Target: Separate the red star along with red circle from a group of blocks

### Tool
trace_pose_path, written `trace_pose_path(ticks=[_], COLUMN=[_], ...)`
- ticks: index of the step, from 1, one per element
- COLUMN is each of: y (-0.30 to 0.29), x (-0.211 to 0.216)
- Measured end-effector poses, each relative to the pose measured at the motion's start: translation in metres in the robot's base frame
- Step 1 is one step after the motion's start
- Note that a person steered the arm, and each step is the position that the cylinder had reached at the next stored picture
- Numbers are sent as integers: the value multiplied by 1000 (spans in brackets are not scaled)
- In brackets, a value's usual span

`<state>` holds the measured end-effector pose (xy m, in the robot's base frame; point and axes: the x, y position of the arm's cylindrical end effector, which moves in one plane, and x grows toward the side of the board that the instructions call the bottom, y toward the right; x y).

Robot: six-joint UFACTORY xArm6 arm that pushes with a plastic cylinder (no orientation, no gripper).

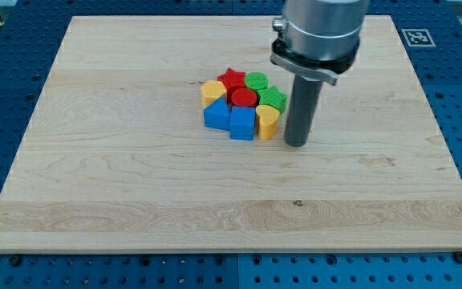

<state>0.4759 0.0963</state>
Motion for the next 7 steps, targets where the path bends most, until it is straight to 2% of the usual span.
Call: trace_pose_path(ticks=[1, 3, 7], y=[-6, -44, -56], x=[-21, 10, -21])
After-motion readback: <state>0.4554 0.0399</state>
